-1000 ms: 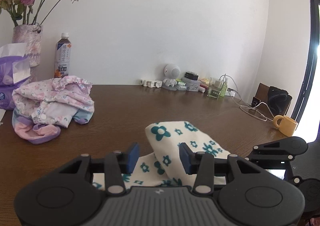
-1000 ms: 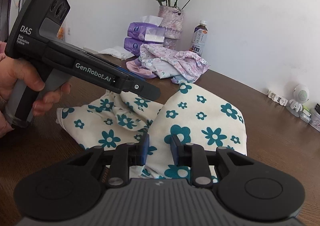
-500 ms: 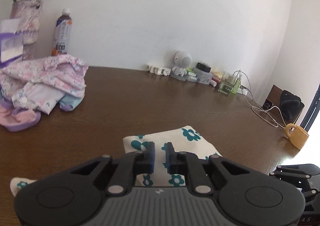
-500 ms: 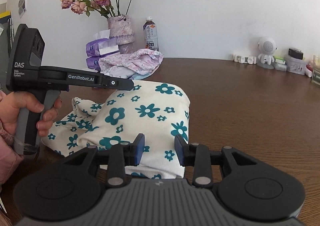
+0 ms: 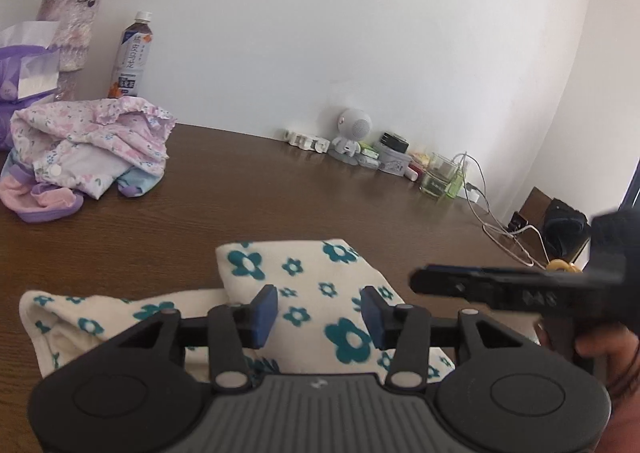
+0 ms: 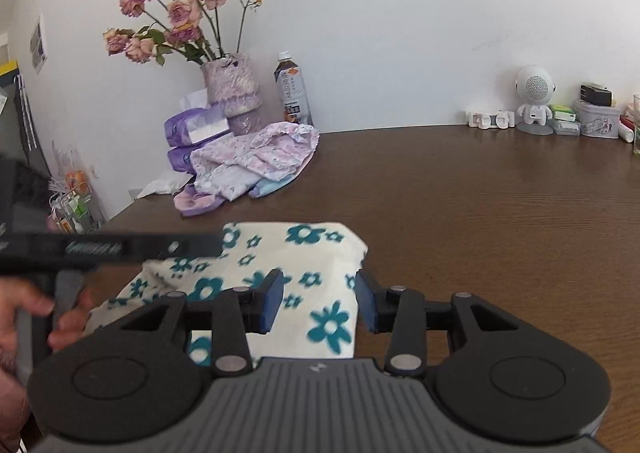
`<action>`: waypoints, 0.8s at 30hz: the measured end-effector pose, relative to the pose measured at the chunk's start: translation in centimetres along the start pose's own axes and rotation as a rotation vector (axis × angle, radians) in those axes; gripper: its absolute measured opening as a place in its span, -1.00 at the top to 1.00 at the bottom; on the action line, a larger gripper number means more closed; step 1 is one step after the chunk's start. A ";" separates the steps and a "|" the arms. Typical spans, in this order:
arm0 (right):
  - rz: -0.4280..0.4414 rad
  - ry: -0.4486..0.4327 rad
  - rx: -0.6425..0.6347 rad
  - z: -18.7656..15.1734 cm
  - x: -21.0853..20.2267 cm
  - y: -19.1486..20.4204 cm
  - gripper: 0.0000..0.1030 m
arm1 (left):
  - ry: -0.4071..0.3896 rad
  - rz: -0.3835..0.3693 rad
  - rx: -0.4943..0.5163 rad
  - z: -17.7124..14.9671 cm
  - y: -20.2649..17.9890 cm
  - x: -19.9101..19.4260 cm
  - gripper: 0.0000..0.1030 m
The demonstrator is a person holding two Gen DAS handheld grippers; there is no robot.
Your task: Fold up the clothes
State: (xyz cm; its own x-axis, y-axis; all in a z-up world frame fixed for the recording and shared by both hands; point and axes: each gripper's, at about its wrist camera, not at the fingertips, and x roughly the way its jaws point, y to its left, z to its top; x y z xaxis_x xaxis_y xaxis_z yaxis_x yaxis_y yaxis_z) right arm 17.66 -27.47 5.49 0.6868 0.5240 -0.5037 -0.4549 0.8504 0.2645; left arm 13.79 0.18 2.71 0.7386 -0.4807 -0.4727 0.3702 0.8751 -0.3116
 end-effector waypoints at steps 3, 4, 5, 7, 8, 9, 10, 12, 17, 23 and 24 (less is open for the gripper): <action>0.039 0.071 0.102 0.1 2.5 -2.0 0.22 | 0.010 0.060 0.058 -1.2 -1.0 -0.2 0.13; 0.050 0.093 0.133 -0.3 3.2 -2.3 0.22 | 0.016 0.071 0.068 -1.6 -1.1 -0.2 0.15; 0.058 0.099 0.160 -0.8 3.5 -2.5 0.22 | 0.021 0.081 0.076 -1.9 -1.2 -0.2 0.15; 0.072 0.095 0.215 -2.0 3.8 -2.9 0.26 | 0.026 0.087 0.081 -2.2 -1.0 -0.2 0.15; 0.075 0.084 0.226 -2.2 3.6 -2.8 0.42 | 0.026 0.087 0.081 -2.2 -1.0 -0.2 0.19; 0.076 0.073 0.232 -2.4 3.4 -2.6 0.48 | 0.026 0.087 0.079 -2.2 -0.9 -0.3 0.21; 0.077 0.061 0.238 -2.6 3.1 -2.5 0.53 | 0.025 0.086 0.075 -2.3 -0.8 -0.4 0.24; 0.066 0.052 0.218 -2.9 2.5 -1.8 0.53 | 0.024 0.083 0.066 -2.4 -0.5 -0.7 0.24; 0.058 0.028 0.233 -2.8 1.2 -1.7 0.28 | -0.022 0.077 -0.003 -0.5 0.4 -1.8 0.05; 0.029 -0.010 0.371 0.4 3.1 -3.7 0.19 | -0.029 0.164 -0.075 2.3 0.8 1.4 -0.05; 0.012 0.004 0.369 0.6 3.9 -3.7 0.19 | -0.018 0.187 -0.090 2.3 0.9 2.1 -0.08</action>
State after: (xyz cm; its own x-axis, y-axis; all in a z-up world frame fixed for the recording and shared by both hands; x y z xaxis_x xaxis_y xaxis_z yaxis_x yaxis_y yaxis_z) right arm 22.40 -28.51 3.06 0.6802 0.5345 -0.5016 -0.2275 0.8045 0.5486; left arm 16.99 0.08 3.31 0.7999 -0.3090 -0.5145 0.1745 0.9400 -0.2932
